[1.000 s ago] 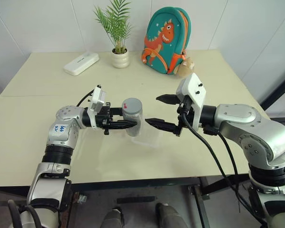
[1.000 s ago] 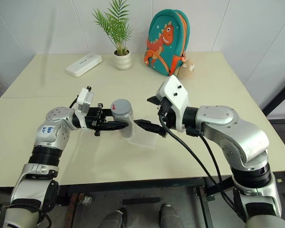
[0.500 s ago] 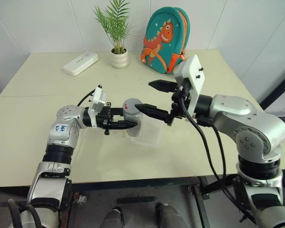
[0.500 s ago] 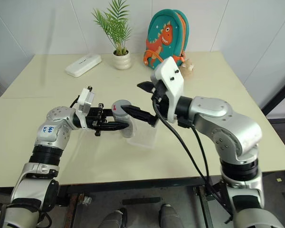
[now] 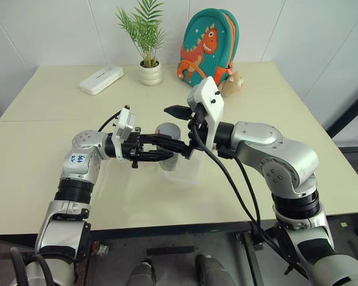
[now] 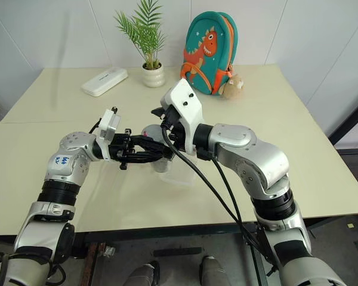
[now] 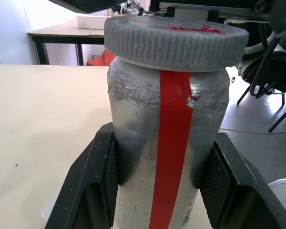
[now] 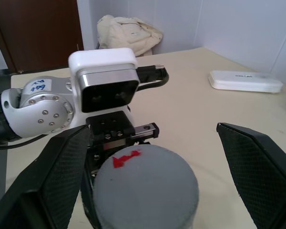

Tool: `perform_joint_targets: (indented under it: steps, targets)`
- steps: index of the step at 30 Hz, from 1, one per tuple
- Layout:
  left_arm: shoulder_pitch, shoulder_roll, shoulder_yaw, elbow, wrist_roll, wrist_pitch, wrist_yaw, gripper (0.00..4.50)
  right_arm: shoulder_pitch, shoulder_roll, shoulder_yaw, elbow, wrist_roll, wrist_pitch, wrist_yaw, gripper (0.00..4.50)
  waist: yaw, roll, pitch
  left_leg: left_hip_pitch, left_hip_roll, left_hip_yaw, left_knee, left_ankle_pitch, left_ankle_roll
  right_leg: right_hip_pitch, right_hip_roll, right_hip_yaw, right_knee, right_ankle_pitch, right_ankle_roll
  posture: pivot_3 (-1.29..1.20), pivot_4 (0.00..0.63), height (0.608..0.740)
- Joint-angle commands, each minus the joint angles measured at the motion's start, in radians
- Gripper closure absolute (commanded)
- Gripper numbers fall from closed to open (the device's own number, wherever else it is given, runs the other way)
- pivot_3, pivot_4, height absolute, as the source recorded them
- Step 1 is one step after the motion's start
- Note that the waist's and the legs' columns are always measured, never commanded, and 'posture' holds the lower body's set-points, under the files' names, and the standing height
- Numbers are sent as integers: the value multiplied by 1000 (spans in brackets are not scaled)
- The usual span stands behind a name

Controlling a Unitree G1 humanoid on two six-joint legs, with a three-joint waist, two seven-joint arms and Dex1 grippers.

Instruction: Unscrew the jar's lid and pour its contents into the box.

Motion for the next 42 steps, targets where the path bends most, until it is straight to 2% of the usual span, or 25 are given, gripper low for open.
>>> perform_joint_targets:
  steps: [1, 15, 28, 40, 42]
  targets:
    - [-14, 8, 8, -33, -7, -7, 0, 2623, -25, 8, 0, -5, -19, -35, 11, 66, 0, 0, 0, 0, 0, 0, 0, 0, 0, 0, 0, 0, 0, 0, 0, 0, 150, 740]
    - [-15, 5, 6, -35, -7, -6, 0, 2623, -5, -23, 17, -8, -49, -38, 48, 66, 0, 0, 0, 0, 0, 0, 0, 0, 0, 0, 0, 0, 0, 1, 1, 0, 150, 740]
    - [-17, 6, 5, -28, -3, -9, -2, 2623, 9, -80, -5, -48, -24, -18, 70, 66, 0, 0, 0, 0, 0, 0, 0, 0, 0, 0, 0, 0, 0, 1, 1, 0, 150, 740]
    - [-16, 7, 5, -27, -1, -9, -1, 2623, 12, -82, -15, -66, 10, -6, 79, 66, 0, 0, 0, 0, 0, 0, 0, 0, 0, 0, 0, 0, 0, 0, 1, 0, 150, 740]
    - [-16, 7, 4, -26, 0, -10, 0, 2623, 13, -83, -13, -66, 11, -2, 82, 448, 0, 0, 0, 0, 0, 0, 0, 0, 0, 0, 0, 0, 0, 0, -1, 0, 150, 740]
